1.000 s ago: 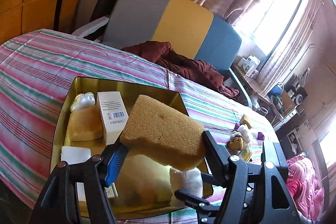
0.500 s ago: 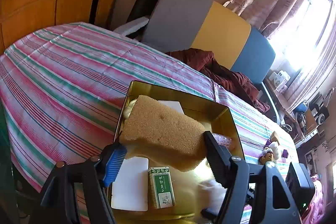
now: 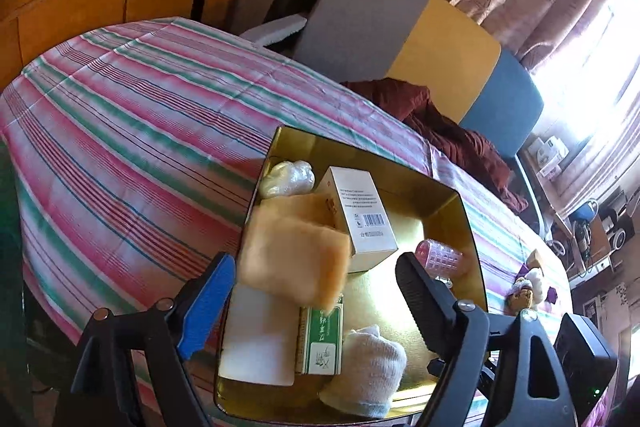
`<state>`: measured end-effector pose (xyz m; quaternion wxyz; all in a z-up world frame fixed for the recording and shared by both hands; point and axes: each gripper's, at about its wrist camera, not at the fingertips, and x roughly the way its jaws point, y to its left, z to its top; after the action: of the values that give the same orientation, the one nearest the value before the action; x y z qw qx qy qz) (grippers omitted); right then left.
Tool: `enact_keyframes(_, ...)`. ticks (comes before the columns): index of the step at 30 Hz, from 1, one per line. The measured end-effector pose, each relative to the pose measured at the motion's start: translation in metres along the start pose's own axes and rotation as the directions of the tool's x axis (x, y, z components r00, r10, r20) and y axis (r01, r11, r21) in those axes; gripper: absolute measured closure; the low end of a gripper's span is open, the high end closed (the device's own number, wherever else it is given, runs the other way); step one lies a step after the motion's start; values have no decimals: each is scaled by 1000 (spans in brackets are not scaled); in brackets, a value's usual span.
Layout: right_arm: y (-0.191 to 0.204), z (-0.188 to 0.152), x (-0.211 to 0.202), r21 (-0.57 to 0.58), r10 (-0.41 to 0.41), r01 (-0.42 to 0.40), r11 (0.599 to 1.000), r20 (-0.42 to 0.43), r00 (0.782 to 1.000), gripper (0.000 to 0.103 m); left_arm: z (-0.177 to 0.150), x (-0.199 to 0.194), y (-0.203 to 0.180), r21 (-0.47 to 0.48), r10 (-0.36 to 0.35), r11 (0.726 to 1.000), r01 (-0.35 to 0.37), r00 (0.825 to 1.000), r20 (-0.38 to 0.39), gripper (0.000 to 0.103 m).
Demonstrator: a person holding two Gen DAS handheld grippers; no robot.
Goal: Organize objects
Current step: 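Carry sponge and sock into the gold tray and open both tools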
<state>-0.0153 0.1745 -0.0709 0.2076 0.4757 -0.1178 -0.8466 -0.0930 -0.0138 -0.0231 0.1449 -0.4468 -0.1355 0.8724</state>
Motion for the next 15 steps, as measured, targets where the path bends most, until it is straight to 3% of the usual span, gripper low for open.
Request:
enact_keyframes(5, 3, -2, -9, -17, -58, 58, 998, 24, 998, 8, -4, -18, -4, 9, 32, 999, -33, 998, 52, 19)
enact_keyframes(15, 11, -2, -33, -53, -193, 200, 978, 115, 974, 0, -31, -44, -42, 170, 129, 973, -157, 978, 165, 20)
